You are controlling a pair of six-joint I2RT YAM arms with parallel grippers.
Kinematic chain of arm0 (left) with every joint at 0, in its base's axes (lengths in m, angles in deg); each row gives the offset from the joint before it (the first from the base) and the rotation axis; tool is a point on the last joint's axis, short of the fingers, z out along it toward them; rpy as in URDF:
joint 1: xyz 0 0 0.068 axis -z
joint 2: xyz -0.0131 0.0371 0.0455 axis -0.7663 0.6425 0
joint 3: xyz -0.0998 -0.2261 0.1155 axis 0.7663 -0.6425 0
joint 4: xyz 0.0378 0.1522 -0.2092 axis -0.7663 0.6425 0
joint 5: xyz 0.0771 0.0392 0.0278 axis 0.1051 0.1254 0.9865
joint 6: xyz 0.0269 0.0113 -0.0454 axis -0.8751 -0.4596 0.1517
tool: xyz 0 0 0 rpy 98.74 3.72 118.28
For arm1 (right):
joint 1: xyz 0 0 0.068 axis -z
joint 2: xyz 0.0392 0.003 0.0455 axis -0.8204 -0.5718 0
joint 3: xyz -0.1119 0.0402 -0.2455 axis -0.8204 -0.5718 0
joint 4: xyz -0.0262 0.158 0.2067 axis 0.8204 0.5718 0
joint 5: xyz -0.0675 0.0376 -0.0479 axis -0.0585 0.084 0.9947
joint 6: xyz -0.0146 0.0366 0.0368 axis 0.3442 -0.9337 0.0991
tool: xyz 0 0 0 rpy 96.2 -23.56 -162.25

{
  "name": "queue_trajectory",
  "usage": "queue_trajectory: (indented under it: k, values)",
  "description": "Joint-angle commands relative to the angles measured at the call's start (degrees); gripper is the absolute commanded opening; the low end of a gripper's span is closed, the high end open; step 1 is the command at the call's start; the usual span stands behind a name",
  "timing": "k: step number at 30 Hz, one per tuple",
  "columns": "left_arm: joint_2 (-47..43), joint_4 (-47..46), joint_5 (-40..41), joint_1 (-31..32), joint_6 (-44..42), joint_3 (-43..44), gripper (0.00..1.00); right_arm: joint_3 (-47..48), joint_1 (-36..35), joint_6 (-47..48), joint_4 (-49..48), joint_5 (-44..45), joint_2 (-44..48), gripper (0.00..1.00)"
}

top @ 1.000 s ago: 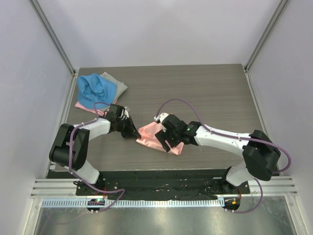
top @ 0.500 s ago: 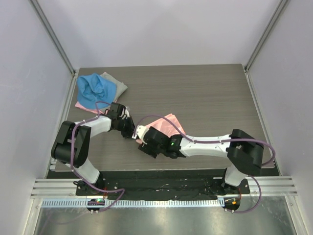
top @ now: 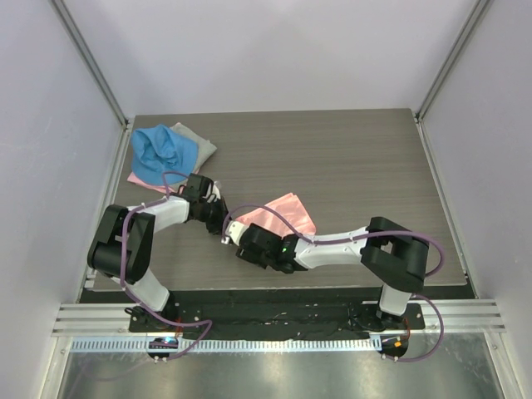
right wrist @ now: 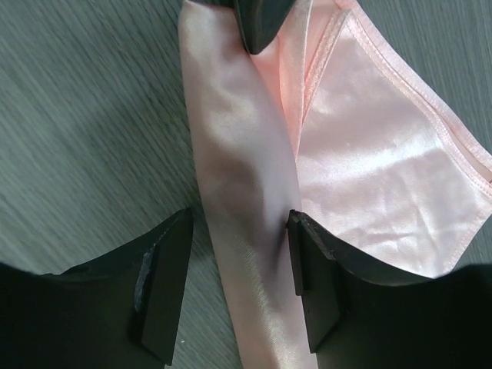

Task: Fold the napkin, place the utensils inside, and roll it up
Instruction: Roll the napkin with the utensil

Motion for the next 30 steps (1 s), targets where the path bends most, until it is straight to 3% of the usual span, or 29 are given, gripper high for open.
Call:
queue_trajectory:
  k: [1,12,13,14,16,17,20,23,30]
  values:
    - [0.62,1.68,-1.07,-0.23,-0.99,1.66,0.0,-0.44,-0.05,0.34,-3.01,4.65,-1.08,0.59]
    - [-3.51,-1.22,0.25,-0.49,-1.08,0.52,0.01,0.88,2.24,-2.64,2.08,-2.28,-4.52,0.35]
    - [-4.03,-1.57,0.33,-0.58,-0.99,0.34,0.04,0.61,2.5,-2.91,2.17,-5.77,-4.52,0.34]
    - [-4.91,-2.09,0.6,-0.58,-0.65,0.26,0.16,0.52,2.59,-3.6,2.17,-7.46,-4.52,0.32]
    - [-5.97,-2.71,0.95,-1.11,-0.29,-0.27,0.31,0.0,3.29,-4.66,2.0,-12.63,-4.08,0.3]
    - [-6.49,-2.71,1.91,-1.37,-0.12,-0.53,0.46,-0.26,3.73,-5.8,1.47,-14.67,-3.9,0.29]
    - [-9.22,-2.45,3.67,-2.95,-0.03,-1.68,0.6,-1.58,5.66,-8.26,0.16,-20.57,-3.2,0.27]
    - [-12.64,-2.19,5.52,-4.97,0.24,-3.34,0.68,-3.08,8.03,-10.28,-1.86,-28.54,-1.8,0.26]
    - [-20.91,-3.94,8.86,-5.94,0.06,-7.82,0.69,-6.85,14.98,-17.13,-9.51,-44.64,0.49,0.23]
